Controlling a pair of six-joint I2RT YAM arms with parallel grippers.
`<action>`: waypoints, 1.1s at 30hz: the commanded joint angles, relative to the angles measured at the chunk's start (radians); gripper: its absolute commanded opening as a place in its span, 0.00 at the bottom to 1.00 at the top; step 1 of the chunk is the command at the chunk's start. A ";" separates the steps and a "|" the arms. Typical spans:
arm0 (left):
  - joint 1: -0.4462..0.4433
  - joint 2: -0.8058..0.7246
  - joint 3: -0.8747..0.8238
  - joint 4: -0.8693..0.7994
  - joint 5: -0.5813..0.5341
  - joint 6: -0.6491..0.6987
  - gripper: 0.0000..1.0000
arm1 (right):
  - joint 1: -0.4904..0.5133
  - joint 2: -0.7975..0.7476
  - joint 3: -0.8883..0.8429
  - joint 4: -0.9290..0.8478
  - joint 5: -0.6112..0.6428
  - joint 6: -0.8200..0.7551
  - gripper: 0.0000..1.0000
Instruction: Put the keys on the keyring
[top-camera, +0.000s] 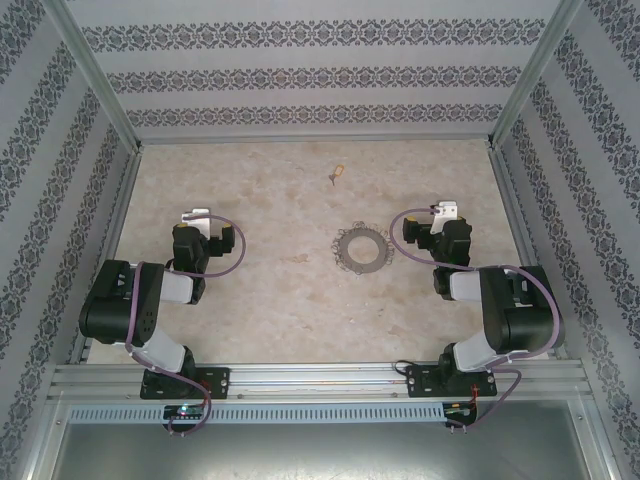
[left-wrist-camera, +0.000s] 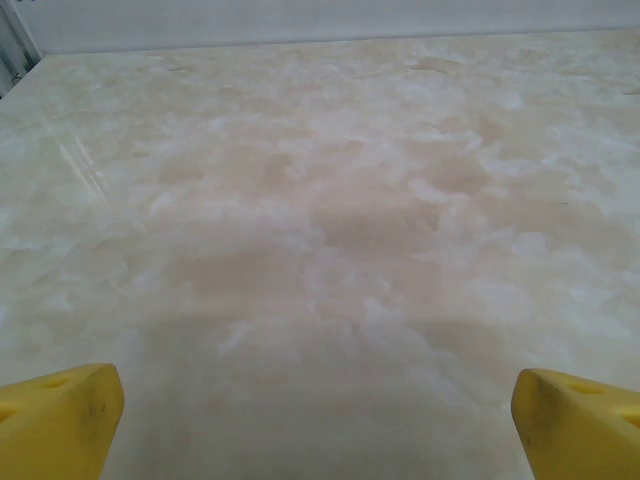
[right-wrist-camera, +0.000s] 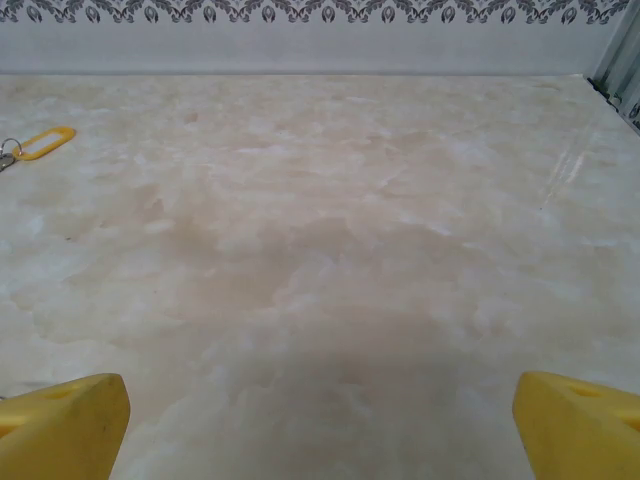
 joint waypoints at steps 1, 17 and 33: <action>0.012 0.002 0.018 0.017 0.010 0.012 1.00 | 0.003 -0.002 0.008 0.030 0.013 0.000 0.98; 0.012 0.002 0.018 0.017 0.009 0.012 1.00 | -0.006 -0.001 0.008 0.030 -0.005 0.008 0.98; 0.014 0.001 0.018 0.012 0.012 0.013 1.00 | -0.006 -0.002 0.009 0.028 -0.004 0.005 0.98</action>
